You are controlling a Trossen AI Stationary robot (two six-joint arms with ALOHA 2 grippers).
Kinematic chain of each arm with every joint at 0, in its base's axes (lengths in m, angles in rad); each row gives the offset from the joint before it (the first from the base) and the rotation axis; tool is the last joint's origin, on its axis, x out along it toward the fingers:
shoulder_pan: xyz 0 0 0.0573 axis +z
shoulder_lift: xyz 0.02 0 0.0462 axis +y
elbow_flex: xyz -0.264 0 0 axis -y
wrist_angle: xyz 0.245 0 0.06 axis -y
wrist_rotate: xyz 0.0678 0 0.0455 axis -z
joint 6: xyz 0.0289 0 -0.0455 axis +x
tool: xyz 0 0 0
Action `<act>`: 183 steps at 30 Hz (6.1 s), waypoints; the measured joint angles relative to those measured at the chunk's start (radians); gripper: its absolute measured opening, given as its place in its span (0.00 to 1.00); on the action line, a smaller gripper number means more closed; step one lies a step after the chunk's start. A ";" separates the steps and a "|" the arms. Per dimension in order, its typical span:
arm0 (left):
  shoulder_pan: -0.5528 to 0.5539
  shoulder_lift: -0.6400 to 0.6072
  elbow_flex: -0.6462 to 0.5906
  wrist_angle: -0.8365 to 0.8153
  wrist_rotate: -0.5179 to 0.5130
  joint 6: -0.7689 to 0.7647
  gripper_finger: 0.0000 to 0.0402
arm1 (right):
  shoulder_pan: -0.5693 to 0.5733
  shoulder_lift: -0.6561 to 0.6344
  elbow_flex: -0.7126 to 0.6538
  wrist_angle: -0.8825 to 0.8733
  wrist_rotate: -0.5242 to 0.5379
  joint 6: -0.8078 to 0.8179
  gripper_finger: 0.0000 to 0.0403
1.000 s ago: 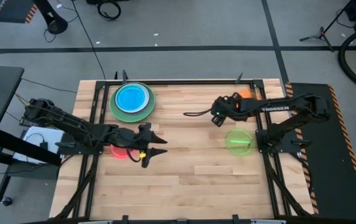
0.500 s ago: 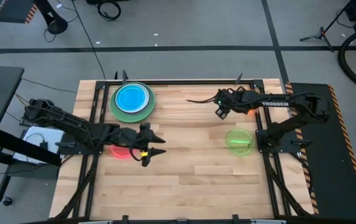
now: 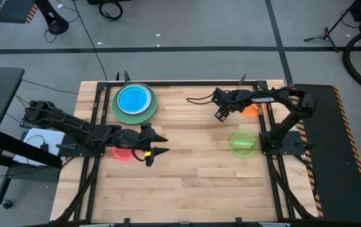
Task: Stack plastic plates
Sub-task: Stack the orange plate on top of the blue plate
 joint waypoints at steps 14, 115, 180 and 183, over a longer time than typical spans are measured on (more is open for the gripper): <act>0.100 0.000 0.000 -0.024 0.001 0.105 0.54 | -0.098 0.001 0.000 -0.001 0.029 -0.025 0.58; 0.055 0.381 -0.020 0.451 -0.110 0.782 0.66 | 0.649 -0.261 0.083 -0.091 -0.372 -0.262 0.01; 0.194 0.528 0.363 -0.051 0.307 0.661 0.03 | 0.710 -0.256 0.084 0.211 -0.334 -0.156 0.37; 0.168 0.527 0.363 -0.070 0.260 0.639 0.03 | 0.734 -0.299 0.084 0.211 -0.331 -0.110 0.45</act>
